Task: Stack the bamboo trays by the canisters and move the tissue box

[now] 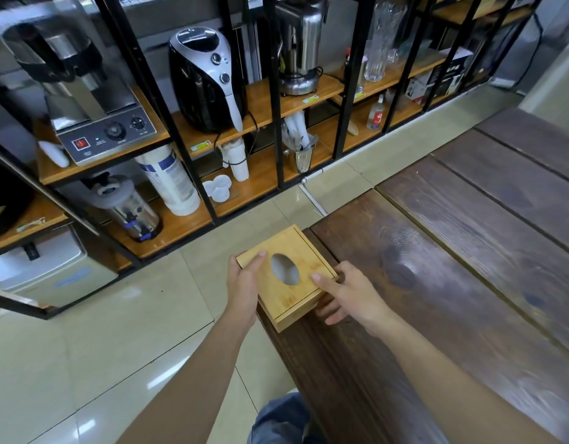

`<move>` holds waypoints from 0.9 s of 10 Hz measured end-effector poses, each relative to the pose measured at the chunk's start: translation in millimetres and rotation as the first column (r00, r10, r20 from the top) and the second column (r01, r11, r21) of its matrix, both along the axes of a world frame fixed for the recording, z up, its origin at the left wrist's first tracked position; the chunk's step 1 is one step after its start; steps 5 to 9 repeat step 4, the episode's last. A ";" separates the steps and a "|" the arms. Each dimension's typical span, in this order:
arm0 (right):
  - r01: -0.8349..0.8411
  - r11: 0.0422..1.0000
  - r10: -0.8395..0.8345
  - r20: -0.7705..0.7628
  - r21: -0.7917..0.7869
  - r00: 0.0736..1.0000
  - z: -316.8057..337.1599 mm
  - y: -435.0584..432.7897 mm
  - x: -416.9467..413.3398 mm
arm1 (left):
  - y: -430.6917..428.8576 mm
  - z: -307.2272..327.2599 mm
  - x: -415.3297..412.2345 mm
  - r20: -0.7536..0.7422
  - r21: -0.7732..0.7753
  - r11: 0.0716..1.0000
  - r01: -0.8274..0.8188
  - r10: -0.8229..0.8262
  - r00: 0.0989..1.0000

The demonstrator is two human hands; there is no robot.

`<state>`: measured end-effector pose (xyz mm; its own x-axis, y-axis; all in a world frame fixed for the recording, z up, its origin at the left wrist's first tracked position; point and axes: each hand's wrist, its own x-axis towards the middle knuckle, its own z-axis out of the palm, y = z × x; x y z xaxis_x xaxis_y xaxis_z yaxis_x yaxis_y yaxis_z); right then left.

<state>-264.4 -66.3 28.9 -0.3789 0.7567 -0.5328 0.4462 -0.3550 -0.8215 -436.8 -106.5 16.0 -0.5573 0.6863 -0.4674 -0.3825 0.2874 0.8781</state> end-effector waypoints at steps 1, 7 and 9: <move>-0.005 1.000 0.005 0.021 0.004 1.000 0.4 1.2 0.8 | -0.1 1.6 0.5 -0.040 -0.014 0.999 0.029 -0.030 0.999; -0.259 0.943 0.175 0.352 0.210 0.919 18.7 8.4 23.9 | 18.6 20.3 -39.5 -0.672 -0.132 0.968 0.213 -0.245 0.699; -0.259 0.943 0.175 0.352 0.210 0.919 18.7 8.4 23.9 | 18.6 20.3 -39.5 -0.672 -0.132 0.968 0.213 -0.245 0.699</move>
